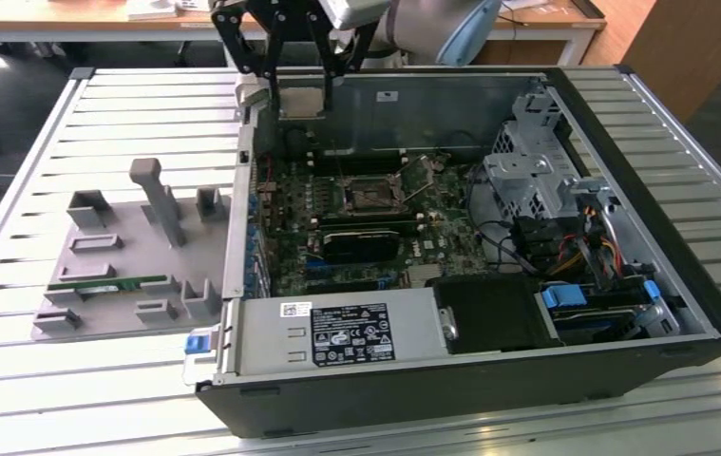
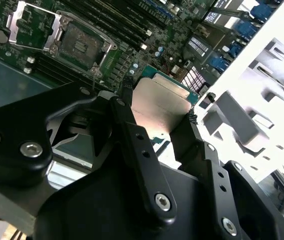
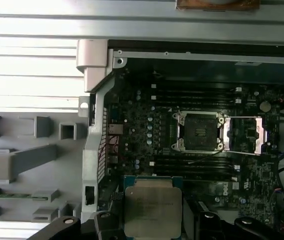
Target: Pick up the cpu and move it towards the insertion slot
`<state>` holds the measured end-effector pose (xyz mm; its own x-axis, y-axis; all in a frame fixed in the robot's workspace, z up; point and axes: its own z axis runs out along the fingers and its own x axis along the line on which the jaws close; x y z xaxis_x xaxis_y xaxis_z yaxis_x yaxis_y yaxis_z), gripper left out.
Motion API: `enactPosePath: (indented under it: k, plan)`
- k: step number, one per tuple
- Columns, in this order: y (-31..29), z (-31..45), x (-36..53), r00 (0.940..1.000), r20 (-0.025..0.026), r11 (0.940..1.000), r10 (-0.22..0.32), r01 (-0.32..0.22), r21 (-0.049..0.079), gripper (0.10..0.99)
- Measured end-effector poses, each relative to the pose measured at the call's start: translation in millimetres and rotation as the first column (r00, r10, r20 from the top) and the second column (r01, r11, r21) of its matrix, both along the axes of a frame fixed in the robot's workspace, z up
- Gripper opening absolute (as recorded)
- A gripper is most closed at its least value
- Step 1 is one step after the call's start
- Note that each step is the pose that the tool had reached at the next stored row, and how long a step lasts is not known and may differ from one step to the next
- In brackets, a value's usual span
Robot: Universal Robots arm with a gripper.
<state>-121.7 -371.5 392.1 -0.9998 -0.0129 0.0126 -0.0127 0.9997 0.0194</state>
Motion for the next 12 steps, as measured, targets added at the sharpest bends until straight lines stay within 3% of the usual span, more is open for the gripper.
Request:
enactPosePath:
  k: [12]
  plan:
    - [0.3, -0.1, 28.3, 1.0000, -0.0022, 1.0000, 0.000, 0.000, 0.000, 0.545]
